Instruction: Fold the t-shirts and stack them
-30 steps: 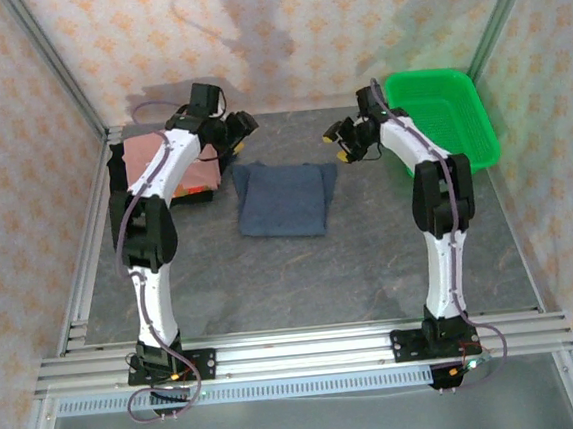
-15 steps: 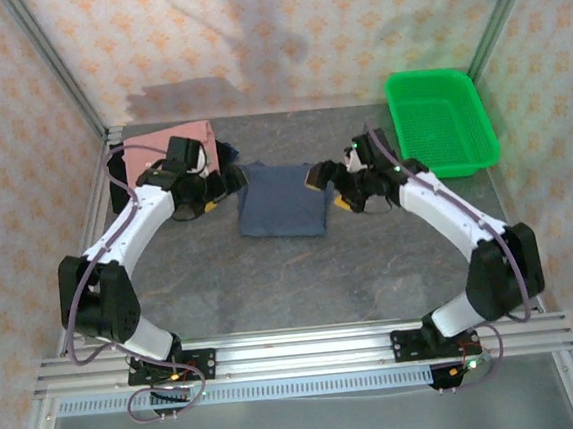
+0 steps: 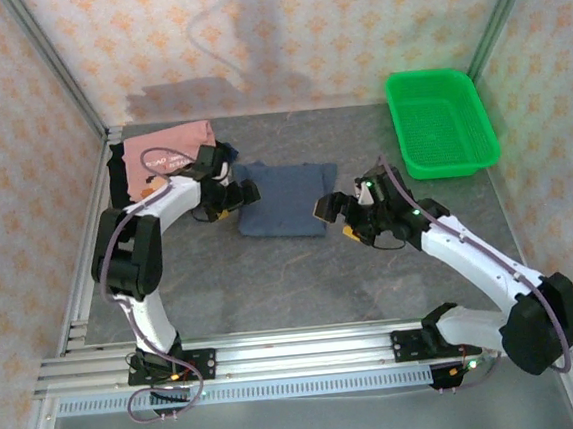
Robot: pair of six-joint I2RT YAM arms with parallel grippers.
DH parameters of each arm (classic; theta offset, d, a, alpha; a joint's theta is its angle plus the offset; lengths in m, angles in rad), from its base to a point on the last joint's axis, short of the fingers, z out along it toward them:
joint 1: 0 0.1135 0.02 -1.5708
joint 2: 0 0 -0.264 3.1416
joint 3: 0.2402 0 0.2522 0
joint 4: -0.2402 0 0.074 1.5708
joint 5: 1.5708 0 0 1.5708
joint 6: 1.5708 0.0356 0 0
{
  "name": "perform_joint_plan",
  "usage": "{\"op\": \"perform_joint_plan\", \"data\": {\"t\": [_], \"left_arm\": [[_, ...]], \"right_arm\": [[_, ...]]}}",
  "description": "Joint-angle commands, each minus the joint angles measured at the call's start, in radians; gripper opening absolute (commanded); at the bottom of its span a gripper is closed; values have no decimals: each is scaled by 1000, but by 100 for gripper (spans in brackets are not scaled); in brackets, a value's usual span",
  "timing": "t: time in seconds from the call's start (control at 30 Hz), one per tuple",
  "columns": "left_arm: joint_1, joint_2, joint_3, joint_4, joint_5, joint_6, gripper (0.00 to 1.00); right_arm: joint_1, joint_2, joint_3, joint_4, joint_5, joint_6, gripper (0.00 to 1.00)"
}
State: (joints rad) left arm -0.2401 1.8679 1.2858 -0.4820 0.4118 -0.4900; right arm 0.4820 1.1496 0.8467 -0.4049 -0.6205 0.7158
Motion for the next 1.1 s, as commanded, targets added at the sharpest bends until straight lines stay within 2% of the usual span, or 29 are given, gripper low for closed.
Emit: {"op": "perform_joint_plan", "data": {"t": [0.0,0.17,0.43,0.53,0.7,0.87,1.07], "left_arm": [[-35,35,88,-5,-88,25,95],[-75,169,187,-85,-175,22,92],[-139,288,305,-190,-308,13,85],[-160,317,323,-206,-354,5,72],[-183,383,366,-252,-416,5,28],[-202,325,402,-265,-489,31,1],[-208,240,567,-366,-582,148,0]], "right_arm": [[6,-34,-15,37,27,27,99],[6,-56,-27,23,24,27,99],[6,-117,-25,-37,32,4,99],[6,-142,-13,-71,43,-8,99],[6,-184,20,-108,42,-22,99],[6,-206,20,-123,27,-30,99],[6,-228,12,-127,31,-39,99]]}}
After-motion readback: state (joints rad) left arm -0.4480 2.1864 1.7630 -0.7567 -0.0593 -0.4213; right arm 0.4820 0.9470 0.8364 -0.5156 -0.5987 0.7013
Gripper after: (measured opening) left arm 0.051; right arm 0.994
